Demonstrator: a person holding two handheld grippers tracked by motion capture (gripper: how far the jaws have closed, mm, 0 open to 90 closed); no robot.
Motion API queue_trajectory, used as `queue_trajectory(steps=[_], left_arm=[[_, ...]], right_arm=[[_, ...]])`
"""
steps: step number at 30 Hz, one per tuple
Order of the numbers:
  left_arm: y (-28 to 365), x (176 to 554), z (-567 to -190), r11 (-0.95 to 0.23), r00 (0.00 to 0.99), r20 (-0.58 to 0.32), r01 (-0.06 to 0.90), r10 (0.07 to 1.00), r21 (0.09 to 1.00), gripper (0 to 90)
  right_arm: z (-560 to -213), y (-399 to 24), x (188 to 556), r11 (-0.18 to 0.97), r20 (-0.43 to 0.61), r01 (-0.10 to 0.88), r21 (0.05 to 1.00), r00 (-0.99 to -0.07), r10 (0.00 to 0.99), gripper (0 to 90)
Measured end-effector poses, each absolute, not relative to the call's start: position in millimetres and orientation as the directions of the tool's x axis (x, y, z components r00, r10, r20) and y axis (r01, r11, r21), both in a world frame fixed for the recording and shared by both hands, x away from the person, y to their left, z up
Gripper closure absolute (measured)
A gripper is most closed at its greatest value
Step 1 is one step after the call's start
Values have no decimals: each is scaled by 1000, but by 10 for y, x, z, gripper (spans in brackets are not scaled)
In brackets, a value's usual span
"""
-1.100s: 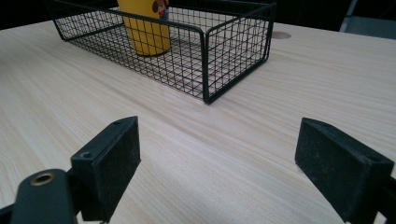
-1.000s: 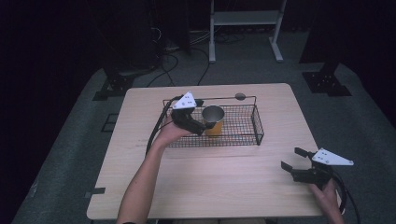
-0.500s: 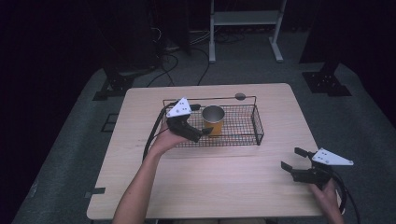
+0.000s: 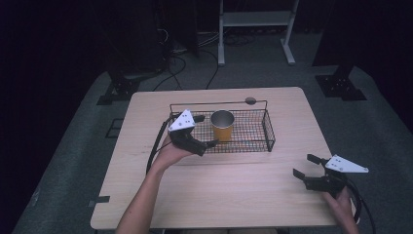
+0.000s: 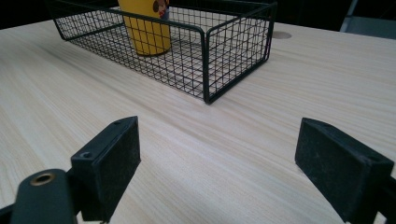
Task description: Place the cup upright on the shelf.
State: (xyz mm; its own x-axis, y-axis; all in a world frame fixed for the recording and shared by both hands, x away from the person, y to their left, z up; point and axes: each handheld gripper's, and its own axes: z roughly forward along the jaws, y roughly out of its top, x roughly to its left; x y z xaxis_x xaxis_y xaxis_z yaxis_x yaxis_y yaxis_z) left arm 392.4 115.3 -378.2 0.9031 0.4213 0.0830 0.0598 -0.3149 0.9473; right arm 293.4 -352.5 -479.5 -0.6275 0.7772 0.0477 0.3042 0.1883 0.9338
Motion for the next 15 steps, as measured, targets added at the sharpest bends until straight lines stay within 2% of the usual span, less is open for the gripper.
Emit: queue_trajectory(steps=[15], left_arm=[[1286,3714,-3874,-305,893,78,68,444,950,0]], right_arm=[[-4796,-3525,2935,189,48,305,933,-627,777,132]])
